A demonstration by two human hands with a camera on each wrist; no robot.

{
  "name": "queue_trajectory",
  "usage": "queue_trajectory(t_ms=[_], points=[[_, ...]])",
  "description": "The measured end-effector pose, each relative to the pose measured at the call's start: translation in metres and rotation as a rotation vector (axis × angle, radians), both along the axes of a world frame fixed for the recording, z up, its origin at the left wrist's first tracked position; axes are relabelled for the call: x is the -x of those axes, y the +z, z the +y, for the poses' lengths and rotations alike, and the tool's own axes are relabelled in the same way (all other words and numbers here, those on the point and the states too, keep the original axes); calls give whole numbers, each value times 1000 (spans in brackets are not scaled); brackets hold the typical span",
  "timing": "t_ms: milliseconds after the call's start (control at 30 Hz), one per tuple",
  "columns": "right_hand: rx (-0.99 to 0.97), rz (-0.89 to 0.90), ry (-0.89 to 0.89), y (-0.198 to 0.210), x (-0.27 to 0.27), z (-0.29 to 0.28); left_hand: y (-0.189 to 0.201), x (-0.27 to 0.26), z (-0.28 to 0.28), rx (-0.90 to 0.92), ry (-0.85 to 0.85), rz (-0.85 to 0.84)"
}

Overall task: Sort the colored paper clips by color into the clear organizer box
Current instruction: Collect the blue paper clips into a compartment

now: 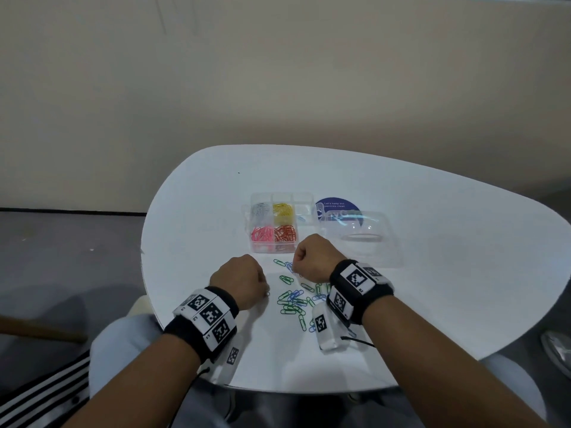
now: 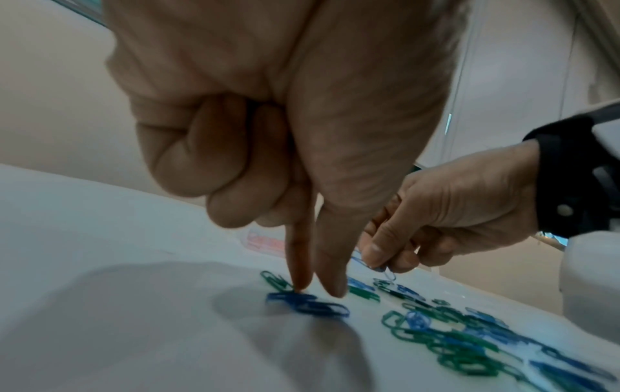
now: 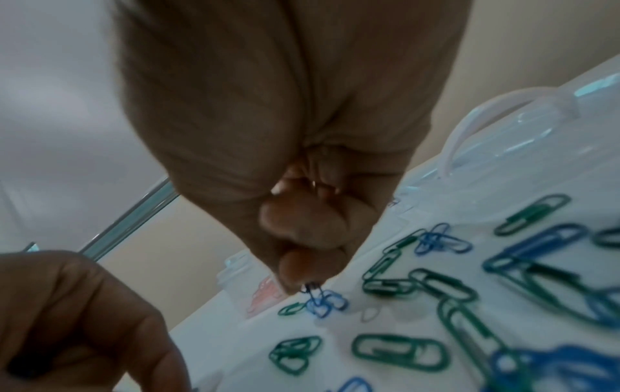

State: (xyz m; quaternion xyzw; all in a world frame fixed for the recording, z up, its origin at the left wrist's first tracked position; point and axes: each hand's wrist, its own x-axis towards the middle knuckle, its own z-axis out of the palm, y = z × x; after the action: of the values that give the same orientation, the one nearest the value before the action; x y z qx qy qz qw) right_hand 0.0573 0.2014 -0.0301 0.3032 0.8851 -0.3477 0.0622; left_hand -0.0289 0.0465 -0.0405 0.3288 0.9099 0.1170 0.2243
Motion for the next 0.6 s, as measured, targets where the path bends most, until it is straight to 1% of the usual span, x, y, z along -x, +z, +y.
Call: queue_trajectory(t_ms=[33, 200, 333, 500, 600], points=[[9, 7, -2, 0, 1, -2, 0, 1, -2, -9, 5, 6], [174, 45, -91, 3, -4, -4, -2, 0, -14, -15, -10, 44], [200, 48, -79, 7, -10, -5, -2, 4, -21, -4, -51, 23], [211, 107, -79, 13, -11, -8, -2, 2, -19, -24, -28, 53], [217, 131, -83, 16, -11, -10, -6, 2, -14, -17, -48, 44]])
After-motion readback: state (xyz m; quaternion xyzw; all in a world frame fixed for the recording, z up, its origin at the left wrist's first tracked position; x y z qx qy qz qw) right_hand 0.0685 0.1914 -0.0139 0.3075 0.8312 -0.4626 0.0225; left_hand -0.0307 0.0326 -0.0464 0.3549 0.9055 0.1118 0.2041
